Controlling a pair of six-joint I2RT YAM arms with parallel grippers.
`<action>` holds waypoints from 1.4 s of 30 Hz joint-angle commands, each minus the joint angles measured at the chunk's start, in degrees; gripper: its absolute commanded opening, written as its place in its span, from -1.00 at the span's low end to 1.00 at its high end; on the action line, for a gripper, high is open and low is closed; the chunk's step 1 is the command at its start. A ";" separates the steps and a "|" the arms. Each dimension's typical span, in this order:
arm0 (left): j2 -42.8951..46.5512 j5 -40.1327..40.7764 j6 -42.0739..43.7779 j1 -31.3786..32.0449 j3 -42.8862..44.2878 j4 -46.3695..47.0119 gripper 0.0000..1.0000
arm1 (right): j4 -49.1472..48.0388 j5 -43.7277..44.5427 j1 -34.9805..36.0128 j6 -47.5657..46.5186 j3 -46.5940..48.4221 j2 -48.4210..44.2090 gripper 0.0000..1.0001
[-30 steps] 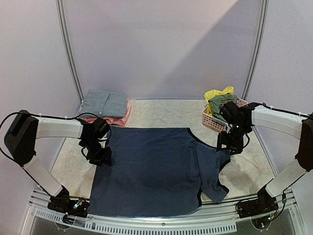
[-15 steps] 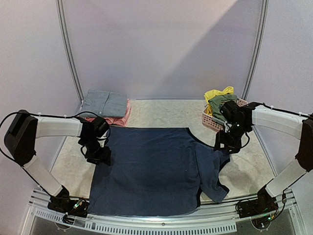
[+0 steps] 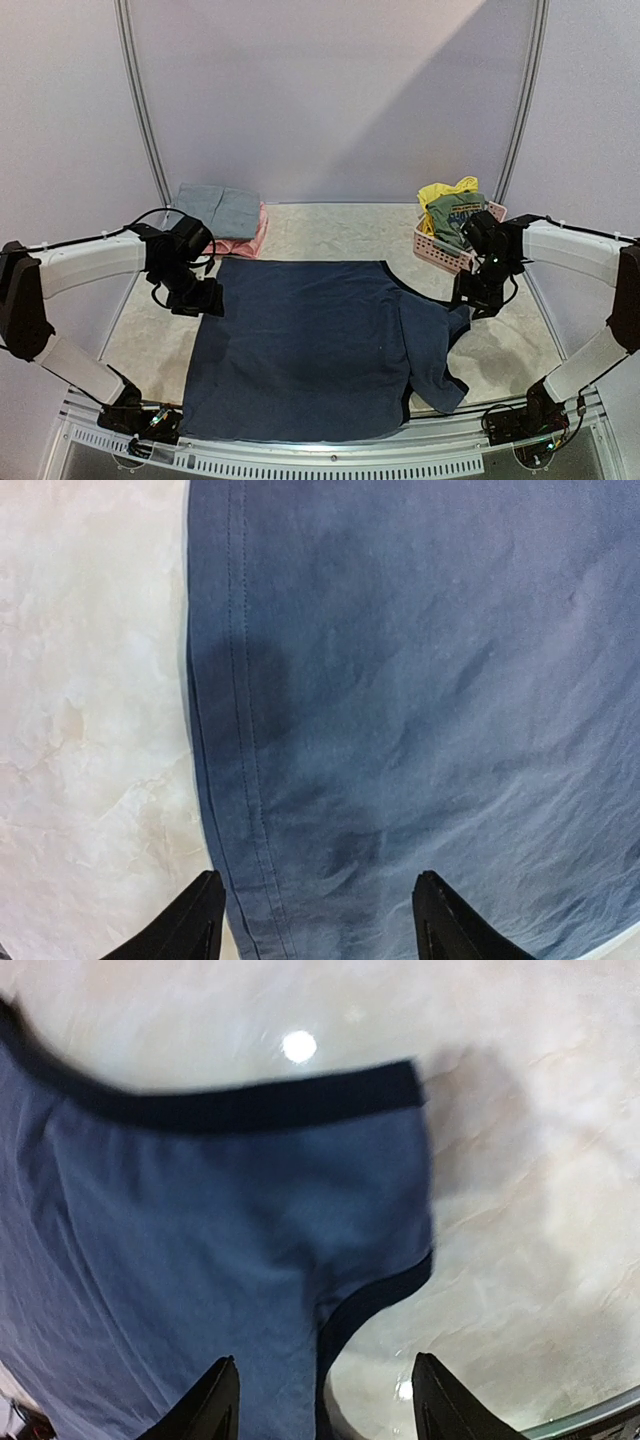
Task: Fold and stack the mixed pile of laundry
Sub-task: Flatten out the crumpled tank top at the center of the board.
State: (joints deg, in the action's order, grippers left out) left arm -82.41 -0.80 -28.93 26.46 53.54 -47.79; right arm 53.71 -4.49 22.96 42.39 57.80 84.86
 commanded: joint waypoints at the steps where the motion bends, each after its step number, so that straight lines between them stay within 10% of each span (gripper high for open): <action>1: 2.69 0.62 -0.60 -0.18 0.19 -2.59 0.30 | -2.99 1.28 -4.29 -1.57 0.19 1.72 0.17; 15: 8.44 2.29 -1.05 -0.17 -1.82 -5.27 0.30 | -6.58 -0.78 -10.30 -10.02 1.89 14.02 -0.15; 27: 8.71 2.09 -0.05 -0.18 -1.45 -4.33 0.30 | -3.32 2.29 -11.77 -14.64 9.04 20.99 -0.98; 42: 4.82 2.31 2.56 -0.35 1.21 -4.42 0.29 | 7.92 14.78 -12.33 -27.40 33.53 29.13 -1.00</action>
State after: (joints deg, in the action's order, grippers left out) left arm -76.14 0.93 -27.86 26.46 52.84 -51.92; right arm 60.25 4.89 11.11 19.90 85.49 111.79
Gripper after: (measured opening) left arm 0.645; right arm 0.010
